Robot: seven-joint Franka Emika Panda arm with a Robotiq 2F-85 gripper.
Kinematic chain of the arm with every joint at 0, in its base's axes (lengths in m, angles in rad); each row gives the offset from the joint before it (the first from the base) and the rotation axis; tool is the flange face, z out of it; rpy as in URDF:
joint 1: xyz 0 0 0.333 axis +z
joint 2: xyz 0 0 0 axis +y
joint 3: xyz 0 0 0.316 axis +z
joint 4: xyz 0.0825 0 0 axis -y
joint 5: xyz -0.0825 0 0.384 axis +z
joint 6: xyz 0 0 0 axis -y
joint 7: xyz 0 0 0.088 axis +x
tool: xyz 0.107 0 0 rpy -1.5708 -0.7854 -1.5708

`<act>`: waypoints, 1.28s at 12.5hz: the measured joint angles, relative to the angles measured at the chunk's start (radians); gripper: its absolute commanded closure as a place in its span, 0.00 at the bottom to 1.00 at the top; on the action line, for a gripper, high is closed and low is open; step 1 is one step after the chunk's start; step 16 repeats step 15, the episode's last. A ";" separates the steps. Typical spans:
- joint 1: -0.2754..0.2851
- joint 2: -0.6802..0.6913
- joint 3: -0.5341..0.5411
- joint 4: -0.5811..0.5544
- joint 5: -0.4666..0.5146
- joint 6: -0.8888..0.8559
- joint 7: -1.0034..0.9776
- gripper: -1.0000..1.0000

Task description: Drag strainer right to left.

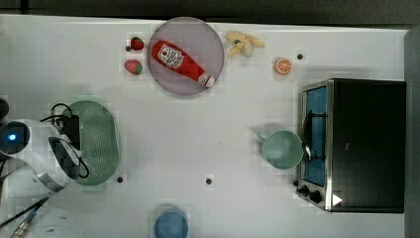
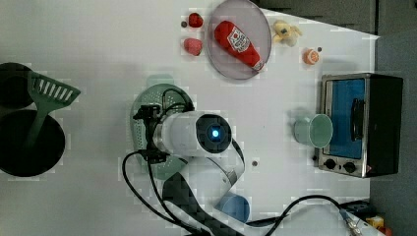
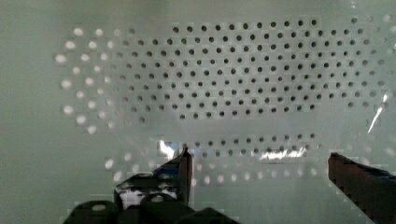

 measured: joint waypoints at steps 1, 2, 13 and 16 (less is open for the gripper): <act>0.014 -0.003 -0.023 0.010 -0.006 -0.056 -0.004 0.00; 0.017 -0.015 -0.037 0.002 -0.008 -0.111 -0.022 0.00; 0.000 -0.705 -0.412 0.004 -0.035 -0.583 -0.646 0.00; -0.036 -0.778 -0.530 0.072 -0.120 -0.666 -0.815 0.00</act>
